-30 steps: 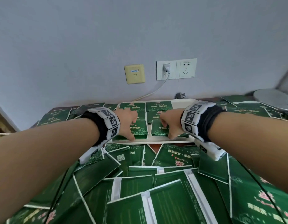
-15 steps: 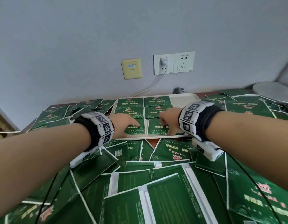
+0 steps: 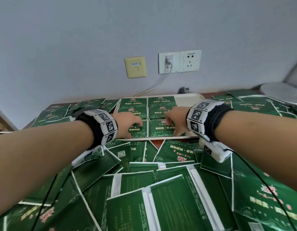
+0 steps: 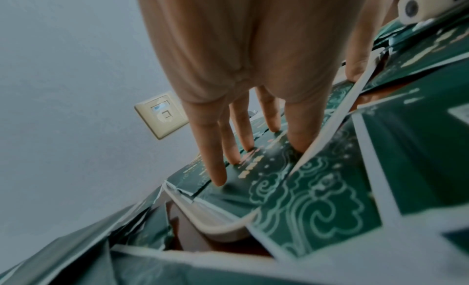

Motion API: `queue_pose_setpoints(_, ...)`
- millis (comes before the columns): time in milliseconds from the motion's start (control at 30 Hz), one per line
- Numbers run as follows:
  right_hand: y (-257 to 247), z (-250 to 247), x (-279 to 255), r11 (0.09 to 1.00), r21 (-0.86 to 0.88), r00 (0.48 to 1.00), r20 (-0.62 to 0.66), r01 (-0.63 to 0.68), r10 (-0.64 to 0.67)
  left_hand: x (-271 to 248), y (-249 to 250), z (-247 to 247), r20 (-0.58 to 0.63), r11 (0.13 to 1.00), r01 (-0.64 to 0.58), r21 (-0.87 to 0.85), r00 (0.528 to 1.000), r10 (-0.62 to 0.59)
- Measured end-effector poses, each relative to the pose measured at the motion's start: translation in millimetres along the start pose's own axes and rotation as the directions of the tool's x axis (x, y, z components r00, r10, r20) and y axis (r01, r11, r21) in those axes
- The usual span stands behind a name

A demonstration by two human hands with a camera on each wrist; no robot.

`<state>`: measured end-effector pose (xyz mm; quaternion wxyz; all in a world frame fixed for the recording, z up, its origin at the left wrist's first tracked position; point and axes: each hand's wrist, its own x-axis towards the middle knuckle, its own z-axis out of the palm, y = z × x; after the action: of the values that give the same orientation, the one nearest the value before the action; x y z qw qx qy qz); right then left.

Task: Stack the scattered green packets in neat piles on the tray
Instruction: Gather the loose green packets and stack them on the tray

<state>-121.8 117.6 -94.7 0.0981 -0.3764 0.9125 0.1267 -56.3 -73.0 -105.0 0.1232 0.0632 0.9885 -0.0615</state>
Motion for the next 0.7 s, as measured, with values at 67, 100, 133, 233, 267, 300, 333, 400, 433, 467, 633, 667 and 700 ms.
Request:
queue_pose_setpoints(67, 0, 0, 2, 1.000, -0.011, 1.000, 0.007, -0.002, 0.003, 2, 0, 1, 0.006, 1.000, 0.004, 0.017, 1.000, -0.004)
queue_pose_setpoints(100, -1, 1, 4, 1.000, -0.015, 1.000, 0.007, -0.002, 0.002, 2, 0, 2, 0.002, 1.000, 0.005, 0.017, 1.000, -0.005)
queue_pose_setpoints(133, -2, 1, 5, 1.000, -0.017, 1.000, 0.006, -0.001, 0.001, 3, -1, 3, -0.006, 1.000, 0.007, 0.014, 1.000, -0.006)
queue_pose_setpoints(233, -4, 0, 8, 1.000, -0.017, 1.000, 0.009, 0.010, -0.010, 2, -4, 4, -0.028, 1.000, 0.020, 0.000, 0.999, -0.020)
queue_pose_setpoints(267, -4, 0, 8, 1.000, -0.014, 1.000, 0.010, 0.014, -0.014, 2, -4, 4, -0.035, 1.000, 0.022, -0.011, 0.999, -0.023)
queue_pose_setpoints(300, -4, -1, 8, 1.000, -0.008, 1.000, 0.011, 0.016, -0.016, 1, -5, 4, -0.041, 1.000, 0.022, -0.020, 0.999, -0.022)
queue_pose_setpoints(333, -3, -2, 6, 1.000, 0.006, 1.000, 0.013, 0.012, -0.012, 0, -4, 3, -0.045, 0.999, 0.019, -0.028, 0.999, -0.020)
queue_pose_setpoints(400, -2, -4, 0, 0.999, 0.040, 1.000, -0.010, 0.009, -0.009, -5, -2, 0, -0.051, 1.000, 0.008, -0.024, 0.999, -0.009)
queue_pose_setpoints(433, -1, -6, -5, 0.999, 0.049, 1.000, -0.029, 0.010, -0.009, -8, -1, -2, -0.051, 1.000, 0.005, -0.010, 0.999, -0.005)
queue_pose_setpoints(467, -1, -8, -10, 0.998, 0.055, 0.999, -0.042, 0.010, -0.008, -12, 1, -5, -0.051, 1.000, 0.003, 0.002, 0.999, -0.003)
queue_pose_setpoints(633, -12, -19, -39, 0.998, 0.055, 0.999, -0.028, 0.018, -0.017, -43, 24, -14, -0.059, 1.000, -0.023, -0.017, 0.998, 0.022)
queue_pose_setpoints(667, -16, -20, -46, 0.999, 0.035, 1.000, -0.015, 0.019, -0.019, -51, 32, -14, -0.052, 0.999, -0.030, -0.045, 0.998, 0.028)
queue_pose_setpoints(700, -20, -20, -54, 1.000, 0.011, 1.000, 0.004, 0.015, -0.016, -60, 42, -12, -0.044, 0.996, -0.042, -0.074, 0.998, 0.039)
